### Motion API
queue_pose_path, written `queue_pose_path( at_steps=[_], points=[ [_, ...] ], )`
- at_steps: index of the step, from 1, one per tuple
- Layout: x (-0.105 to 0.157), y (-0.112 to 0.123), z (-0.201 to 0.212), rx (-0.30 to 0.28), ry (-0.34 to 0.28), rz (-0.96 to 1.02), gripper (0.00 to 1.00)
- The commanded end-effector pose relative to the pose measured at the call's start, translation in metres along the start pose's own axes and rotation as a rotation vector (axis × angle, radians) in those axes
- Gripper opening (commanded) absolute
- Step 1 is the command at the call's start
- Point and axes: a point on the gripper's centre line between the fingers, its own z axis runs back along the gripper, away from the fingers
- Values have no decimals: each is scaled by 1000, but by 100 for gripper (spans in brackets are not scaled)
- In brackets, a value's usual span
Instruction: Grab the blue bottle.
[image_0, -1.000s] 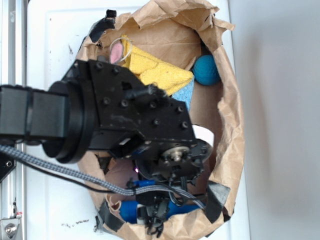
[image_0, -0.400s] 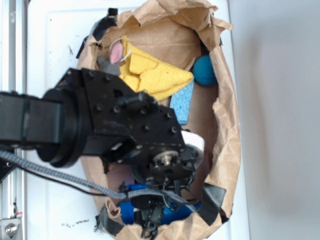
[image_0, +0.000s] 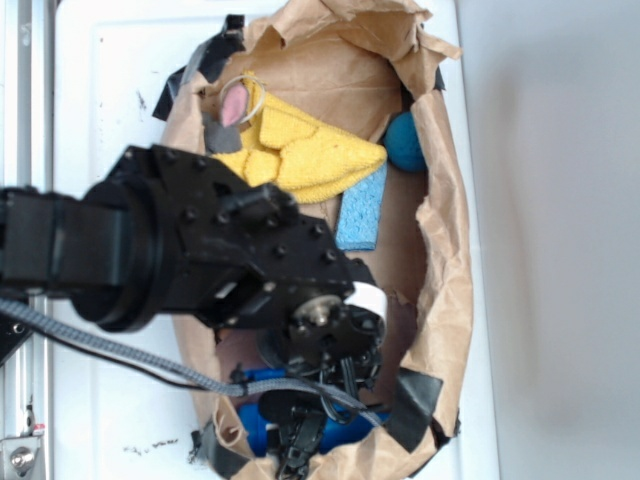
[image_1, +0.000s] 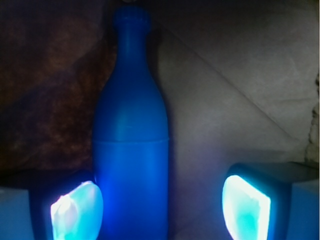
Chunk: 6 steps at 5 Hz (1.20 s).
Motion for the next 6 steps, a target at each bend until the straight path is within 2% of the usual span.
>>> queue_pose_path(
  at_steps=[1, 2, 3, 4, 6],
  points=[
    [3, -9, -24, 60, -4, -59, 100],
    [10, -2, -28, 92, 8, -28, 100],
    [14, 3, -29, 98, 15, -7, 100],
    [15, 5, -26, 75, 20, 4, 0],
    [13, 8, -17, 58, 18, 8, 0]
  ],
)
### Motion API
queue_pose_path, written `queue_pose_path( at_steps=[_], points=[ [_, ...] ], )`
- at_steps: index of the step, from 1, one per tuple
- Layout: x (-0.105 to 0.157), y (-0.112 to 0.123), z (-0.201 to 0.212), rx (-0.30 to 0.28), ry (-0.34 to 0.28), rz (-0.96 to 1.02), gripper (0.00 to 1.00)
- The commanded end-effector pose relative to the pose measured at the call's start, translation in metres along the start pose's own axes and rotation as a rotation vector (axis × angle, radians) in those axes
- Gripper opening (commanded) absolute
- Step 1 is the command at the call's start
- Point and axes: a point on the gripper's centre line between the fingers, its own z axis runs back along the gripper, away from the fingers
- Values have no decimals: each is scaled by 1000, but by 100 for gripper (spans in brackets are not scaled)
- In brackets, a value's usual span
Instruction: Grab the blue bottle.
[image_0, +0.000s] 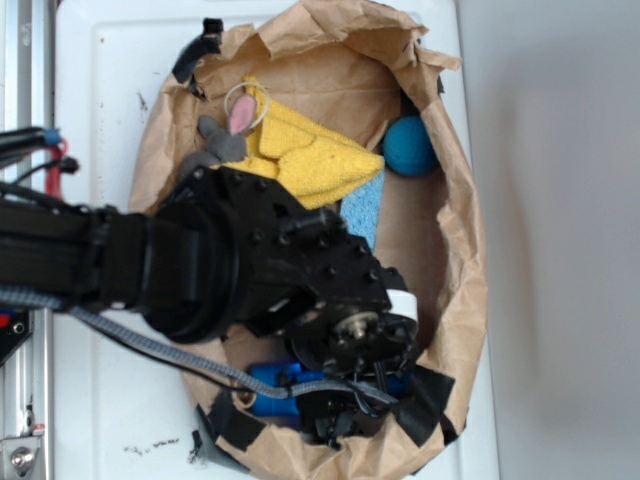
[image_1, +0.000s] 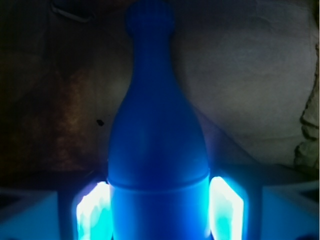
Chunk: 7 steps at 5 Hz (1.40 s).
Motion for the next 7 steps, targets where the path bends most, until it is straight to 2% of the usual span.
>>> queue_pose_path(
  at_steps=[1, 2, 3, 4, 5, 7],
  points=[
    [3, 14, 18, 30, -56, 25, 0],
    [10, 32, 50, 40, -67, 70, 0],
    [11, 45, 88, -6, -45, 125, 0],
    [4, 53, 115, 63, -33, 154, 0],
    [-8, 57, 136, 176, -80, 194, 0],
    [-11, 48, 165, 230, -112, 221, 0]
  ],
)
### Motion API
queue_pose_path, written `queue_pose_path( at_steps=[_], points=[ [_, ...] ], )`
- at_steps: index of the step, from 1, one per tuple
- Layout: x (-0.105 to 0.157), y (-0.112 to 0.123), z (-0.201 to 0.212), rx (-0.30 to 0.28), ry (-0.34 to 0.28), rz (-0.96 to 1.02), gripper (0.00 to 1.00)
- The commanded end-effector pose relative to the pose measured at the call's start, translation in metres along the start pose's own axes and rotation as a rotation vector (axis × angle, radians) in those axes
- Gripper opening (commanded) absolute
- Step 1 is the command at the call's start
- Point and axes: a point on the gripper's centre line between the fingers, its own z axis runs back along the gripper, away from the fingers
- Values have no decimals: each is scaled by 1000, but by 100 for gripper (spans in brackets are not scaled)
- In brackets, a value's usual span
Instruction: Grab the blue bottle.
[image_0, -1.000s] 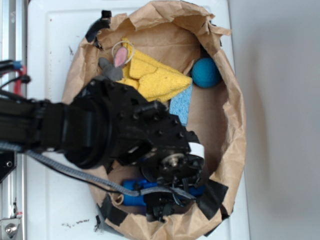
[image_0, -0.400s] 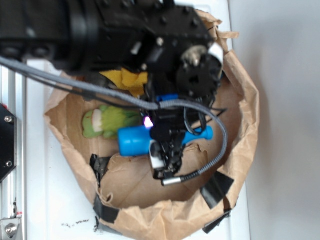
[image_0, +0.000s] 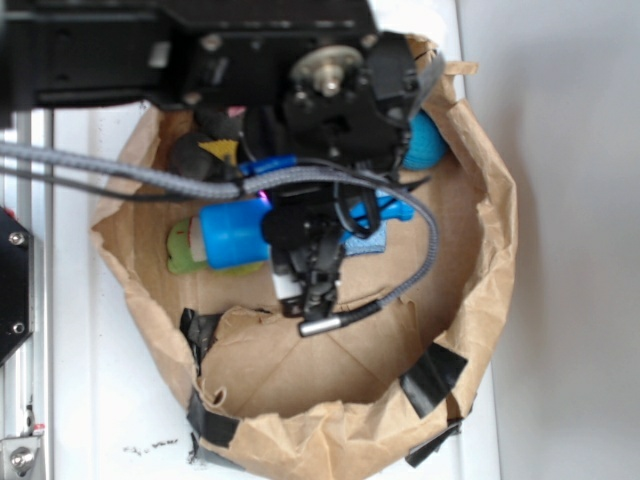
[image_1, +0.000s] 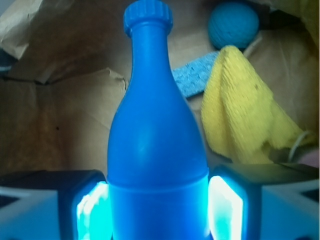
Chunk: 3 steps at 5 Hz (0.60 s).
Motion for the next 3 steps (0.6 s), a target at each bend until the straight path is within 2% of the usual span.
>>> queue_pose_path(
  at_steps=[1, 2, 3],
  points=[
    [3, -8, 45, 91, -142, 66, 0],
    [3, -7, 46, 129, -169, 83, 0],
    [2, -7, 43, 124, -165, 70, 0]
  ],
)
